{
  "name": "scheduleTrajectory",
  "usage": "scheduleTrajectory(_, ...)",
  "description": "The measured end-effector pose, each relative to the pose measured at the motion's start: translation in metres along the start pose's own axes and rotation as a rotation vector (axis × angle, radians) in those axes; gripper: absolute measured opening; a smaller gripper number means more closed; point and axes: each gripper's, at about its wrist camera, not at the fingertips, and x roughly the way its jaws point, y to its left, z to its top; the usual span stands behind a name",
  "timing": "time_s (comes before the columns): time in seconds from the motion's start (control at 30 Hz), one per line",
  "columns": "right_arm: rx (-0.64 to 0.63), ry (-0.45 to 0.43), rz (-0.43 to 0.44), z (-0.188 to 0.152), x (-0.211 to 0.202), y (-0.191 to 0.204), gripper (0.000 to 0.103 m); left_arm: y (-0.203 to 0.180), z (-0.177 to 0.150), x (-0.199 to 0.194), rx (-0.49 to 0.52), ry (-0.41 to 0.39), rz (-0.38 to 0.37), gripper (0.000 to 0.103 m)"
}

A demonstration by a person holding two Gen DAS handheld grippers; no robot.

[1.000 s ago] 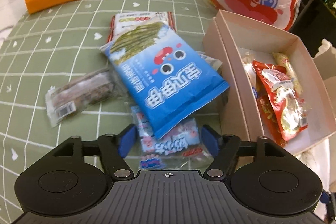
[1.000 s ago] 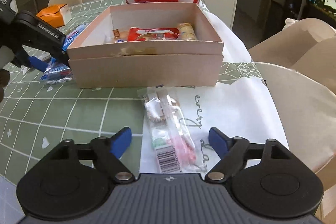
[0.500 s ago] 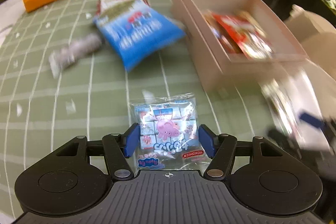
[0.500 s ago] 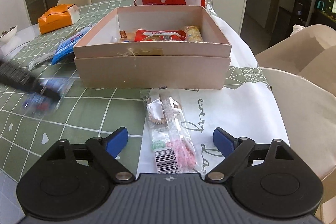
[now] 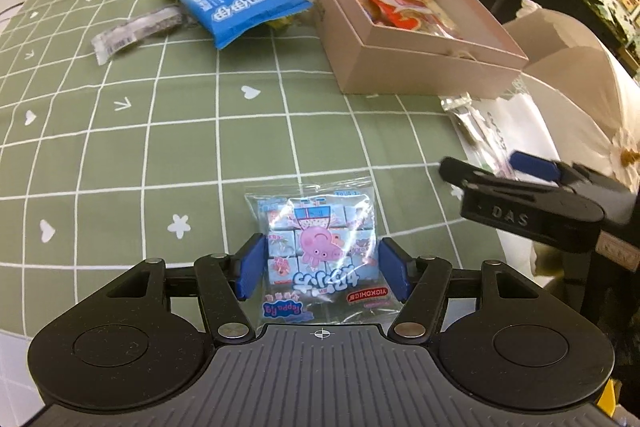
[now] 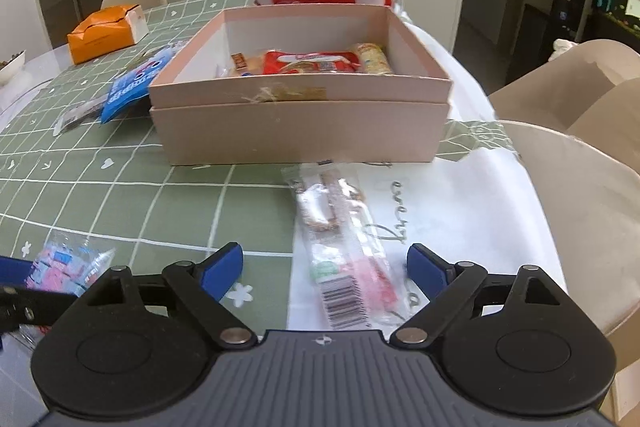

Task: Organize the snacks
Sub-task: 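Lift both packs and carry them over the pink box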

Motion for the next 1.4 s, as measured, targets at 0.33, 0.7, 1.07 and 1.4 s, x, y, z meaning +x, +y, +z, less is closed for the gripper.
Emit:
scheduleTrajectory(0.33,-0.063,0.1,0.103,0.005,-0.025,0.017,0.038,-0.005,-0.008,-0.005,0.066,0.038,-0.055,0.067)
scheduleTrajectory(0.7,-0.097,0.02,0.172,0.022,-0.109,0.009,0.037,-0.014,-0.011,-0.043,0.095,0.031,-0.222,0.065)
scheduleTrajectory(1.07,-0.166,-0.245,0.175,0.165,-0.172,-0.025,0.037,-0.039,0.127,-0.079,0.055,-0.312,-0.3,0.066)
scheduleTrajectory(1.4,-0.163,0.0,0.268,0.214,-0.027,-0.047,0.043,-0.035,0.164,0.04,-0.112,-0.249,-0.207,0.063)
